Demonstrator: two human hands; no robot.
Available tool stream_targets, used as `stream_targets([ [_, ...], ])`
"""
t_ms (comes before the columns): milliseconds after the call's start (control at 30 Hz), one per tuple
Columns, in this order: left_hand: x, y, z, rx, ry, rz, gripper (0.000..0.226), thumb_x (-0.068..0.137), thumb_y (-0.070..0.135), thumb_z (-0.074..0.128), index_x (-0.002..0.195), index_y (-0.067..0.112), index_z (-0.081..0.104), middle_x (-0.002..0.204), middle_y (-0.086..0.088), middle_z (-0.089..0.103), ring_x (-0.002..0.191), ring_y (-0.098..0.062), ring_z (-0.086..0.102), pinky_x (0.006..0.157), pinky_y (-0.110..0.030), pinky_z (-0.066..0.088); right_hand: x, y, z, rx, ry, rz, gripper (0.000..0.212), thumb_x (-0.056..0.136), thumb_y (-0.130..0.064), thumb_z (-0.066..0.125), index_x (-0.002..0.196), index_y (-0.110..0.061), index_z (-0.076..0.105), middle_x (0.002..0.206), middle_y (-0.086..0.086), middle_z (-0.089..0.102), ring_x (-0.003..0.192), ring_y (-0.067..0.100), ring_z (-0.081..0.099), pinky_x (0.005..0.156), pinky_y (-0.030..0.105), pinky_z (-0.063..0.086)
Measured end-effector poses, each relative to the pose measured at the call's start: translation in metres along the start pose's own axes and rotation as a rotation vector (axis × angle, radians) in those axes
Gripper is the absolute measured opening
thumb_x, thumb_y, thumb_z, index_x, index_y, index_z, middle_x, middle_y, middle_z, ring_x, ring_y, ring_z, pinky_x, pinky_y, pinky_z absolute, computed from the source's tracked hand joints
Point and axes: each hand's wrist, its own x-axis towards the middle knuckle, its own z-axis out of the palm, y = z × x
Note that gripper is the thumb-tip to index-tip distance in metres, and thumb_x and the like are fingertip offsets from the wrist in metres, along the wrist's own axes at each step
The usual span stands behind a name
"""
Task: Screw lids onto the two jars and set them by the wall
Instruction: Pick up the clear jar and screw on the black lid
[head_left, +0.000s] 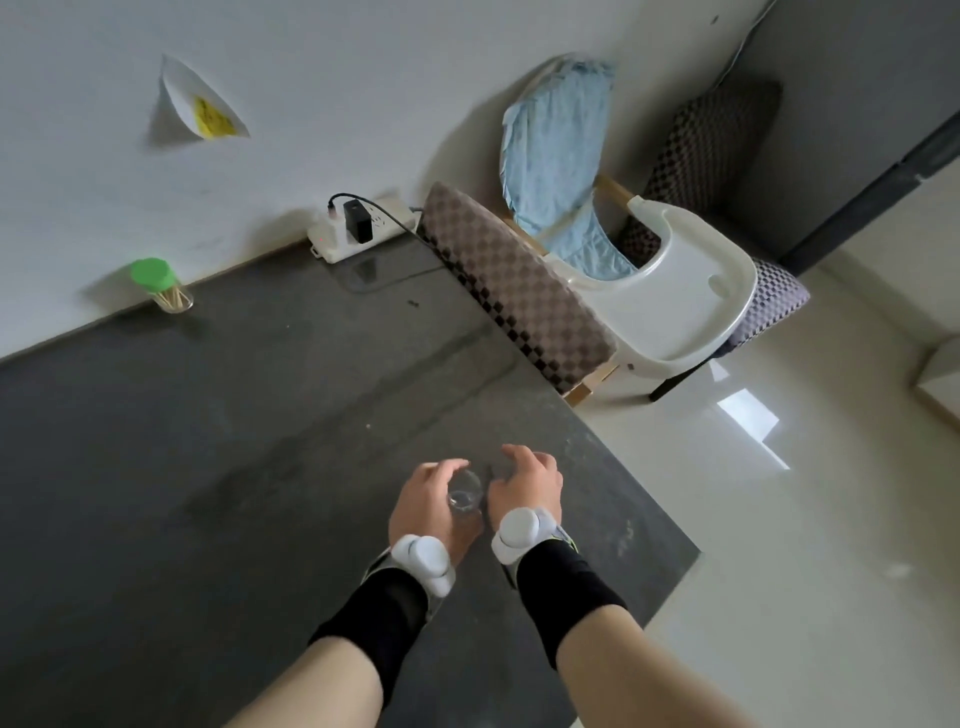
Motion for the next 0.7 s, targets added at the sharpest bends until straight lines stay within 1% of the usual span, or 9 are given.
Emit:
stream_targets([
  [67, -0.01, 0.004, 0.012, -0.045, -0.003, 0.016, 0.057, 0.073, 0.035, 0.081, 0.127, 0.034, 0.063, 0.124, 0.008, 0.056, 0.102, -0.012, 0.067, 0.088, -0.028, 0.055, -0.007, 0.02, -0.001, -0.074, -0.005, 0.041, 0.061, 0.085, -0.011, 0.055, 0.141, -0.034, 0.055, 0.144, 0.004, 0.044, 0.135, 0.029, 0.037, 0.105, 0.038, 0.044],
  [167, -0.015, 0.005, 0.025, -0.071, -0.01, 0.039, 0.057, 0.074, 0.029, 0.081, 0.128, 0.031, 0.064, 0.127, 0.006, 0.051, 0.1, -0.014, 0.068, 0.091, -0.031, 0.056, -0.011, 0.034, 0.0, -0.164, -0.028, 0.074, 0.063, 0.085, -0.016, 0.058, 0.144, -0.038, 0.051, 0.142, 0.006, 0.041, 0.133, 0.033, 0.037, 0.106, 0.041, 0.043],
  [267, -0.02, 0.003, 0.035, -0.066, -0.05, 0.047, 0.066, 0.077, 0.025, 0.08, 0.139, 0.03, 0.057, 0.132, 0.006, 0.047, 0.106, -0.014, 0.065, 0.092, -0.028, 0.053, -0.013, 0.045, 0.004, -0.158, -0.051, 0.069, 0.056, 0.086, -0.017, 0.058, 0.139, -0.036, 0.054, 0.136, 0.007, 0.041, 0.128, 0.033, 0.04, 0.097, 0.039, 0.045],
  [367, -0.025, -0.001, 0.037, -0.088, -0.036, 0.038, 0.071, 0.079, 0.025, 0.079, 0.143, 0.028, 0.05, 0.134, 0.008, 0.048, 0.107, -0.011, 0.063, 0.09, -0.023, 0.047, -0.011, 0.05, 0.008, -0.155, -0.004, 0.019, 0.04, 0.087, -0.018, 0.062, 0.125, -0.029, 0.06, 0.128, 0.007, 0.044, 0.121, 0.032, 0.046, 0.086, 0.037, 0.049],
  [467, -0.031, -0.003, 0.031, -0.094, 0.017, 0.025, 0.066, 0.077, 0.023, 0.078, 0.138, 0.024, 0.054, 0.132, 0.008, 0.054, 0.105, -0.008, 0.061, 0.087, -0.017, 0.043, -0.006, 0.048, 0.007, -0.19, 0.014, -0.016, 0.034, 0.088, -0.022, 0.069, 0.121, -0.023, 0.061, 0.126, 0.007, 0.048, 0.119, 0.033, 0.05, 0.085, 0.039, 0.05],
  [533, -0.035, -0.006, 0.023, -0.129, 0.049, -0.009, 0.063, 0.075, 0.016, 0.076, 0.134, 0.021, 0.055, 0.13, 0.006, 0.058, 0.102, -0.006, 0.059, 0.082, -0.007, 0.041, -0.006, 0.042, 0.006, -0.188, 0.018, -0.014, 0.035, 0.087, -0.025, 0.069, 0.12, -0.022, 0.06, 0.125, 0.007, 0.05, 0.118, 0.034, 0.054, 0.085, 0.04, 0.052],
  [600, -0.039, -0.007, 0.01, -0.152, 0.089, -0.029, 0.06, 0.073, 0.013, 0.076, 0.129, 0.021, 0.056, 0.126, 0.007, 0.061, 0.1, -0.005, 0.059, 0.076, 0.002, 0.038, -0.013, 0.031, 0.005, -0.1, 0.036, 0.005, 0.042, 0.084, -0.027, 0.065, 0.125, -0.026, 0.057, 0.126, 0.007, 0.051, 0.113, 0.035, 0.059, 0.082, 0.037, 0.05],
  [667, -0.043, -0.008, -0.008, -0.175, 0.124, -0.034, 0.049, 0.075, 0.014, 0.076, 0.12, 0.022, 0.06, 0.117, 0.009, 0.062, 0.096, -0.004, 0.059, 0.073, 0.003, 0.038, -0.024, 0.013, 0.005, 0.034, 0.015, -0.002, 0.049, 0.083, -0.029, 0.064, 0.132, -0.031, 0.057, 0.128, 0.004, 0.049, 0.097, 0.028, 0.063, 0.078, 0.031, 0.044],
  [700, -0.046, -0.012, -0.018, -0.185, 0.145, -0.017, 0.038, 0.077, 0.014, 0.076, 0.11, 0.024, 0.061, 0.107, 0.009, 0.062, 0.088, -0.003, 0.057, 0.07, 0.001, 0.04, -0.031, 0.002, 0.007, 0.105, -0.007, -0.025, 0.046, 0.082, -0.029, 0.065, 0.129, -0.031, 0.061, 0.126, 0.004, 0.05, 0.086, 0.019, 0.061, 0.077, 0.028, 0.042],
])
